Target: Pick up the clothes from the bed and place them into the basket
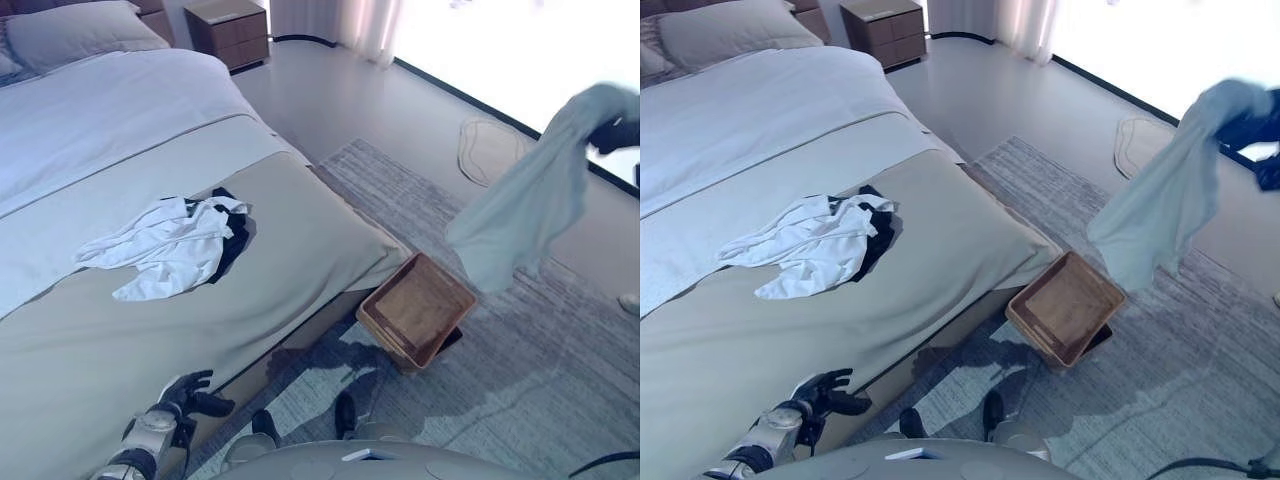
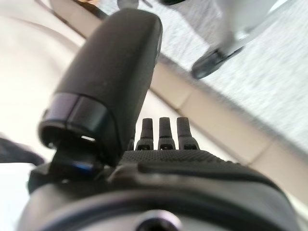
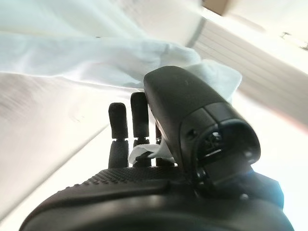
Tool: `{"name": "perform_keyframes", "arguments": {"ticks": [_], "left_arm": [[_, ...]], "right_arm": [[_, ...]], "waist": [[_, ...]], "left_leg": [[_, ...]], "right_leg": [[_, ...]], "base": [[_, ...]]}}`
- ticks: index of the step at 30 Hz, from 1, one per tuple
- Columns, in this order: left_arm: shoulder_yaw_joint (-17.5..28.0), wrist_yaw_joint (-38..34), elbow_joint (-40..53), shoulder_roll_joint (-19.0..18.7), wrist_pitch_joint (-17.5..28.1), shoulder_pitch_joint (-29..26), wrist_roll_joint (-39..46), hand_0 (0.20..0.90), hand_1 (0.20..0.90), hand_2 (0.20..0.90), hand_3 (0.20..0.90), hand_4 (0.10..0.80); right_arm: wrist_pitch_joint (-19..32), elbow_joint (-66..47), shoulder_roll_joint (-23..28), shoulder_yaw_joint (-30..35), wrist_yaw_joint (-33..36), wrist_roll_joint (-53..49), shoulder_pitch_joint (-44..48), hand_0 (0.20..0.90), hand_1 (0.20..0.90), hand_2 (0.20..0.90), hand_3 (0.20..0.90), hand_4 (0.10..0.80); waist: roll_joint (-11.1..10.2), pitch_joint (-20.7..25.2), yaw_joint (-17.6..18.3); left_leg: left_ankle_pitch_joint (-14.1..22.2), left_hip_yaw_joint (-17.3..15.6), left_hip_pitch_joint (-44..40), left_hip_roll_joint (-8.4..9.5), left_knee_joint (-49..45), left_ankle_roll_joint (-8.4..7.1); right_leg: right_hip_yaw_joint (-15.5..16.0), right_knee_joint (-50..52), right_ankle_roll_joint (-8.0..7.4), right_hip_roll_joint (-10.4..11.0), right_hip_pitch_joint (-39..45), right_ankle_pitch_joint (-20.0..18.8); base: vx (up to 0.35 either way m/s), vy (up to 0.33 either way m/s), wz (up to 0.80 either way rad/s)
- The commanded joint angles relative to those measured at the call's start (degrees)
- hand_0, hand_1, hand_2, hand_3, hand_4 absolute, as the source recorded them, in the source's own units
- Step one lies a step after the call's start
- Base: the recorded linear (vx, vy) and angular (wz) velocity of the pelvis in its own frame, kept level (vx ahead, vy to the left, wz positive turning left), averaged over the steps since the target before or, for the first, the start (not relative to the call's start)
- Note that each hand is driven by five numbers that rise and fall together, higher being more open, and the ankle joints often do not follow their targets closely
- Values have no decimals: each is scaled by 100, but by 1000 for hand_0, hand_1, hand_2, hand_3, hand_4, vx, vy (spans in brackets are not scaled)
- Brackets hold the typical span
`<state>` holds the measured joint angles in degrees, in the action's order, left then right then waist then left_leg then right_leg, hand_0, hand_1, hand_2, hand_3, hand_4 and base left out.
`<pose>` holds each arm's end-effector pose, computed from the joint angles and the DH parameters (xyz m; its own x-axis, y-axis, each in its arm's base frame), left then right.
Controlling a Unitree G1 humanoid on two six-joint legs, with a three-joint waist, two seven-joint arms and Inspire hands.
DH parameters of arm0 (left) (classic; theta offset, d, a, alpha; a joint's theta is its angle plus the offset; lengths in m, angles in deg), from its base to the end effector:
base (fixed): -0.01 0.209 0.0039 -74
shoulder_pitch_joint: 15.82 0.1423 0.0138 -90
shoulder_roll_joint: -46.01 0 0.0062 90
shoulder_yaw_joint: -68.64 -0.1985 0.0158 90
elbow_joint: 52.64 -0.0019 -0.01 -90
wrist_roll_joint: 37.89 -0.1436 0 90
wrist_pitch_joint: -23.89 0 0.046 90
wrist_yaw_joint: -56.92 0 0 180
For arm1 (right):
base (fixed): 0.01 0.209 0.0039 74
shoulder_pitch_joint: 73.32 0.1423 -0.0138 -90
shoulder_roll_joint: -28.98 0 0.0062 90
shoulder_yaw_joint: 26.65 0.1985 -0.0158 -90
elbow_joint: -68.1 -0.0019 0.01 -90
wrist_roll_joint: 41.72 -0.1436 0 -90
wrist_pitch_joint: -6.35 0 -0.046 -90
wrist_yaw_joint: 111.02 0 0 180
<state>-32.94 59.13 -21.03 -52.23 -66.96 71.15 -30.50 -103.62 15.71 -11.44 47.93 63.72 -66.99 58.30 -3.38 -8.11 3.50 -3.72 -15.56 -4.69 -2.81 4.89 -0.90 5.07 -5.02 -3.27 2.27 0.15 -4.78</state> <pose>0.1280 0.2768 -0.0980 0.5420 0.2136 -0.8128 0.1088 0.9412 0.3199 0.2817 -0.3828 0.2166 0.8974 -0.4132 -0.1550 0.2569 0.7747 -0.5778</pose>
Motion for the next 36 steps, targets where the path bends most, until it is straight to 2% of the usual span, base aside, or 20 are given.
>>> {"name": "perform_keyframes", "arguments": {"ticks": [1,2,5,9,12,15,16,17,21,22,25,26,27,28,29,36], "left_arm": [[-31,-151,91,-335,306,-468,253,900,900,900,900,800],[-100,-176,162,-333,363,-677,328,900,900,900,900,800],[-208,-234,274,-321,412,-904,376,900,900,900,900,800],[-328,-267,362,-361,547,-1076,500,900,900,900,900,800],[-334,-289,389,-419,549,-1115,562,900,900,900,900,800],[-287,-211,534,-582,546,-1229,690,900,900,900,900,800],[-258,-162,628,-648,564,-1263,791,900,900,900,900,800],[-257,-157,636,-654,578,-1269,809,900,900,900,900,800],[-201,-93,978,-792,657,-1299,992,900,900,900,900,800],[-200,-89,991,-804,665,-1299,1004,900,900,900,900,800],[-227,-96,1261,-929,714,-1321,1182,900,900,900,900,800],[-226,-99,1271,-931,712,-1324,1185,900,900,900,900,800],[-248,-120,1373,-969,759,-1312,1224,900,900,900,900,800],[-252,-122,1409,-986,759,-1313,1242,900,900,900,900,800],[-262,-126,1445,-1004,755,-1319,1249,900,900,900,900,800],[-272,-56,1682,-1064,774,-1149,1293,900,900,900,900,800]], "right_arm": [[578,-520,47,567,318,357,902,300,300,300,200,100],[585,-530,-154,549,525,411,902,300,300,300,200,100],[577,-479,-395,587,768,483,797,300,300,300,200,100],[703,-195,-647,502,1097,492,886,300,300,300,200,100],[720,-90,-796,471,1208,504,960,300,300,300,200,100],[713,34,-949,402,1421,599,1012,300,300,300,200,100],[650,144,-992,364,1536,673,1052,300,300,300,200,100],[670,178,-998,354,1543,695,1067,300,300,300,200,100],[457,451,-1176,309,1831,836,1212,300,300,300,200,100],[432,473,-1182,301,1855,843,1224,300,300,300,200,100],[397,786,-1207,257,2176,828,1273,300,300,300,200,100],[391,796,-1207,257,2188,821,1278,300,300,300,200,100],[344,971,-1233,243,2354,862,1324,662,662,662,623,523],[318,1048,-1236,238,2429,853,1352,853,853,853,845,745],[303,1130,-1240,235,2517,847,1384,900,900,900,900,800],[23,1600,-1142,262,2834,1083,1449,900,900,900,900,800]], "waist": [[54,-244,-258],[128,-517,-261],[218,-885,-246],[363,-1412,-262],[465,-1616,-260],[634,-1823,-216],[743,-1917,-214],[761,-1927,-211],[1049,-2165,-259],[1063,-2165,-263],[1279,-2169,-325],[1283,-2169,-326],[1372,-2169,-370],[1407,-2169,-385],[1444,-2169,-403],[1590,-2169,-486]], "left_leg": [[449,868,297,66,-251,3],[413,897,564,36,-428,-26],[414,909,966,13,-841,-70],[608,866,1680,-43,-1806,-84],[778,877,2139,-44,-2391,-53],[870,934,2706,66,-2814,36],[1038,979,2900,108,-3030,25],[1041,978,2949,116,-3062,29],[985,931,3497,270,-3251,98],[979,928,3534,279,-3257,100],[901,941,4051,325,-3349,142],[903,942,4073,327,-3361,145],[889,957,4304,339,-3434,170],[886,960,4403,344,-3468,185],[887,961,4505,347,-3507,203],[846,992,4901,356,-3621,247]], "right_leg": [[59,896,49,79,-156,657],[94,998,104,71,-374,656],[172,1191,184,76,-658,680],[362,1792,323,182,-1199,854],[372,2304,419,210,-1631,1033],[251,2846,517,185,-2277,1185],[200,3206,523,163,-2535,1433],[198,3258,528,166,-2593,1451],[180,3951,556,198,-3323,1665],[177,3985,554,204,-3369,1676],[179,4343,580,238,-3982,1771],[178,4361,581,240,-4006,1776],[185,4508,596,257,-4264,1807],[188,4583,607,267,-4376,1823],[191,4659,619,282,-4487,1841],[189,4907,665,312,-4872,1886]], "base": [[-307,-234,-4],[-324,-243,-2],[-249,-238,5],[-164,-214,0],[-83,-137,-3],[-102,-132,14],[-10,-95,13],[6,-82,13],[-50,-57,12],[-25,-51,6],[-24,-55,3],[-18,-67,4],[-13,-63,7],[-12,-78,11],[-5,-42,11],[-7,-34,10]]}}
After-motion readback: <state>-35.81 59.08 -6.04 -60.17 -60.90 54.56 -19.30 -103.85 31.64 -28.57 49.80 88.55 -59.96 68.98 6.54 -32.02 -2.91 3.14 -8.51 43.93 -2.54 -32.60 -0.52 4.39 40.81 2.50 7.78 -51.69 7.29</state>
